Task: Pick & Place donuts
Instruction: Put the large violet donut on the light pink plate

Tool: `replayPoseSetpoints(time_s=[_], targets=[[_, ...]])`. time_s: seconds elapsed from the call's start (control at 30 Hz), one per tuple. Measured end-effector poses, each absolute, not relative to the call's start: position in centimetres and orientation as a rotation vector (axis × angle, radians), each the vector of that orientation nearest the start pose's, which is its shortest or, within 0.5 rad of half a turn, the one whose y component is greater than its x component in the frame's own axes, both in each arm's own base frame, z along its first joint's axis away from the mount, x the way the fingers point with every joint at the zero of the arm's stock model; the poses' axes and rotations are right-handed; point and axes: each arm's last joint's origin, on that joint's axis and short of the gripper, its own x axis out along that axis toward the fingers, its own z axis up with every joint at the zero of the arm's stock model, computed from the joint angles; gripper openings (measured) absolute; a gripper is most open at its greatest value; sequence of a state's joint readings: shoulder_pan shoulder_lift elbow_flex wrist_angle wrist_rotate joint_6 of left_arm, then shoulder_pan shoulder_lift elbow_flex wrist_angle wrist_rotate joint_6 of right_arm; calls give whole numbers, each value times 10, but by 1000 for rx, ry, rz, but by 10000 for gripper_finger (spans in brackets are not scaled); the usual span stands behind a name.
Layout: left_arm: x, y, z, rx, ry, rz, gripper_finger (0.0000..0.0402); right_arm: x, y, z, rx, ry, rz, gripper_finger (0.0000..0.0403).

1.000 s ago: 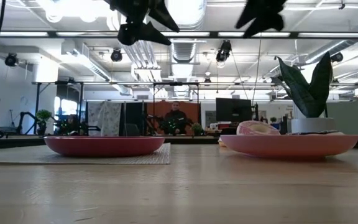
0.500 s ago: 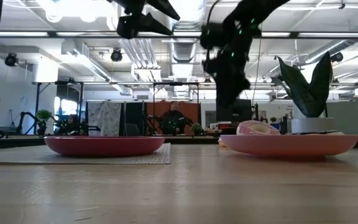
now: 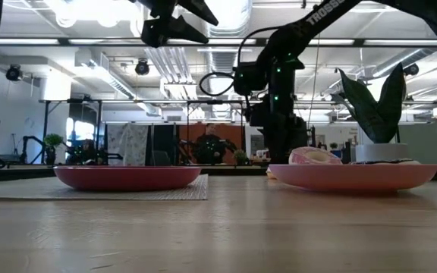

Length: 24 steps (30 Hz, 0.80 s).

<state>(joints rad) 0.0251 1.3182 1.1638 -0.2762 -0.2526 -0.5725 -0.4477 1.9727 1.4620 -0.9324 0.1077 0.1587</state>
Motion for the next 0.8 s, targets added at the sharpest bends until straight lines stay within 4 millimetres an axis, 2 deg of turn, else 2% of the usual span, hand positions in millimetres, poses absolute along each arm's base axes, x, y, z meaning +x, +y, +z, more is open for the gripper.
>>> replayPoseSetpoints(time_s=[0.13,0.33,0.5,0.63,0.8], targets=[[291,15,339,-506,353,391,168,341,-166,179,364,1419,-532,224],[291,14,339,-506,354,390,168,342,-170,162,342,1475,-542,239],[292,13,339,-505,354,386,168,341,-175,160,320,1471,-545,246],[292,13,338,-504,355,386,168,340,-178,160,369,1458,-502,219],[292,13,338,-494,357,384,168,334,-185,158,399,1461,-496,150]])
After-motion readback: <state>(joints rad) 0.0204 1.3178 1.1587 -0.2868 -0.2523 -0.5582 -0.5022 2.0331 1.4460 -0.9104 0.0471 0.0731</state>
